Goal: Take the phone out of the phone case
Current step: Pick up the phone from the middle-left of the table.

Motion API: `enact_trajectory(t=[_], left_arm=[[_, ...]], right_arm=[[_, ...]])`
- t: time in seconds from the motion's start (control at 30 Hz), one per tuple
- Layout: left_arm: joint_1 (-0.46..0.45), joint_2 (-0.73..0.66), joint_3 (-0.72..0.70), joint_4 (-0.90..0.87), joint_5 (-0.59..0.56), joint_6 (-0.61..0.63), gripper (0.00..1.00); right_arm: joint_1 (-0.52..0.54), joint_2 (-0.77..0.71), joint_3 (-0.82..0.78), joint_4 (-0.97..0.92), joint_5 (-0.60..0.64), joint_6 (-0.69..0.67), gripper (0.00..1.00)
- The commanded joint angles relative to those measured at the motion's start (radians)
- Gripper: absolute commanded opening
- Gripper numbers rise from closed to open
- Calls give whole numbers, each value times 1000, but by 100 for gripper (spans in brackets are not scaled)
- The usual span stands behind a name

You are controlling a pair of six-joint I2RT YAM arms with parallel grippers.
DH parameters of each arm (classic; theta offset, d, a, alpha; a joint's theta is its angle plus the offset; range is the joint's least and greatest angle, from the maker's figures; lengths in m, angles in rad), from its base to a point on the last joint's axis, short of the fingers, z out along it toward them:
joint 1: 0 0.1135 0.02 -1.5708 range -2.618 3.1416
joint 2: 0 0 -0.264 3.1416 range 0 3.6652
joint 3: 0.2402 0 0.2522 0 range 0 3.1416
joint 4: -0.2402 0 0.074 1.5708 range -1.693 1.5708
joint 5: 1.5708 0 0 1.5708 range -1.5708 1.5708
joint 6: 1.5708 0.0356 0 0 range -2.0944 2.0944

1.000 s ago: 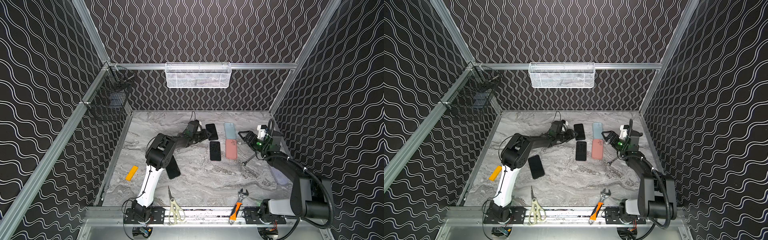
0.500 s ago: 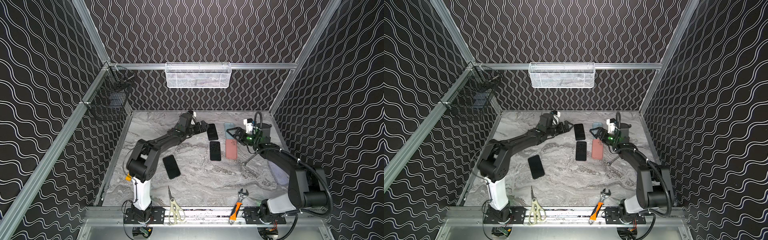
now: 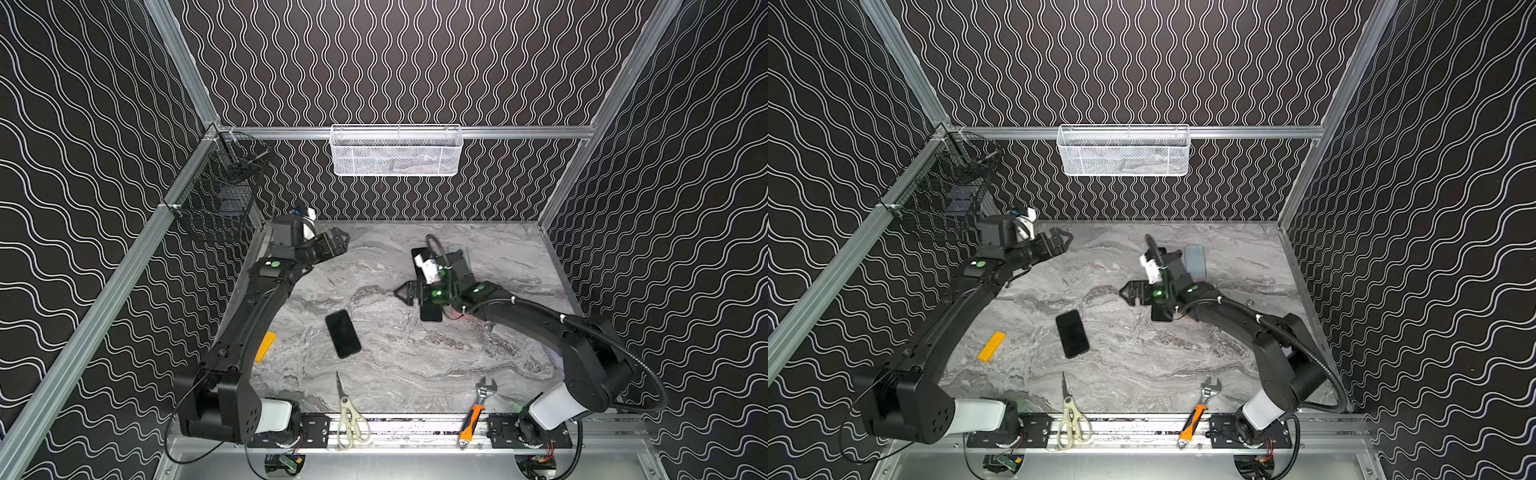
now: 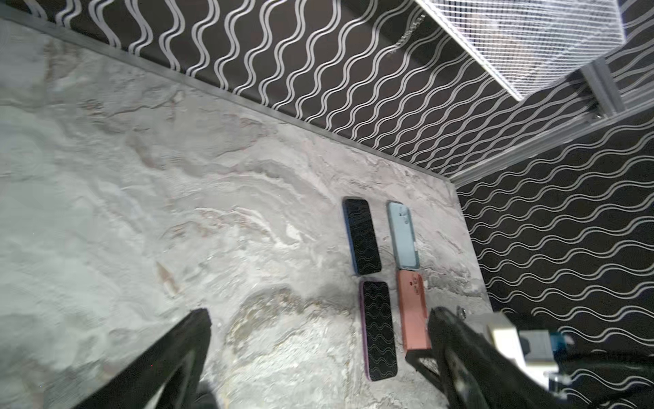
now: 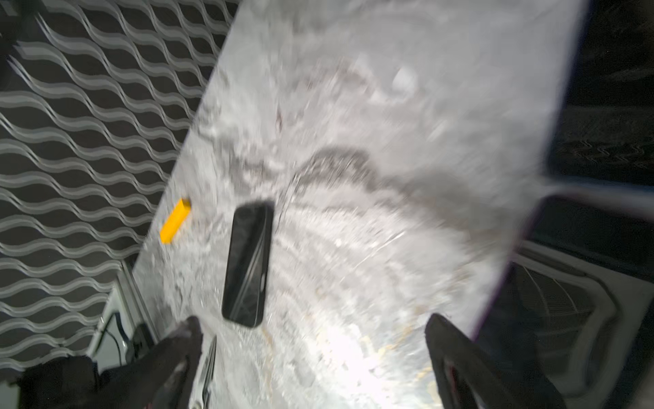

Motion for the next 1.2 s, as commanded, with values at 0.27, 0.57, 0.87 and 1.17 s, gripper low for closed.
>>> enact_trajectory(t=[0.27,0.57,0.87,1.17], left_arm=[[366,73,-2,-169,181,129,99],[441,72,-30,-169,223,125,99],[464,74,-37,-167,247,117,99],[464,70,-42,-164,259,113,99]], right_arm=[[311,225,205,-108,297,60,100],[427,486,470,-239,381,100,100],[461,607,589,-343,433,126,100],[491,675,688,-438,510,111,100]])
